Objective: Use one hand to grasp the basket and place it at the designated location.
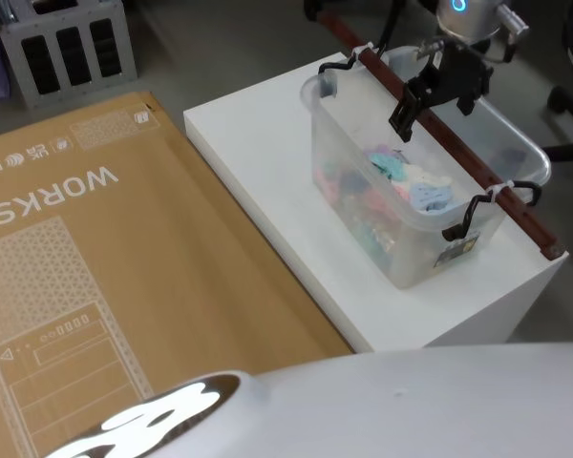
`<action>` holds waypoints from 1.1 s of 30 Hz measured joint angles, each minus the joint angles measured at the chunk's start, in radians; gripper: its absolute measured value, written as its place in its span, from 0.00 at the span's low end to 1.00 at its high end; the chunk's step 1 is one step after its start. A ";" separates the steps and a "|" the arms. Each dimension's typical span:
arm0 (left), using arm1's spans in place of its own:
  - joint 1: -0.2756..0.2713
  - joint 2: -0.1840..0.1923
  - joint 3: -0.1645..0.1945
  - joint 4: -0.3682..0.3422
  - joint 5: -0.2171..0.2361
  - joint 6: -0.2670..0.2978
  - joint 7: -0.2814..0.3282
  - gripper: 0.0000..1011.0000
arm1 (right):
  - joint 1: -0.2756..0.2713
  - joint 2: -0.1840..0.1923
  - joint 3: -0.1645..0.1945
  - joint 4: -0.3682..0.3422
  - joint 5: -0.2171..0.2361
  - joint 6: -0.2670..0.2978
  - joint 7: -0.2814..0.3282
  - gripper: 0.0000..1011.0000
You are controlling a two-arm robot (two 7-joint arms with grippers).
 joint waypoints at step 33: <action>0.000 0.000 0.000 0.000 0.000 0.000 0.000 0.00 | -0.005 -0.034 -0.016 0.047 -0.005 -0.023 -0.014 0.85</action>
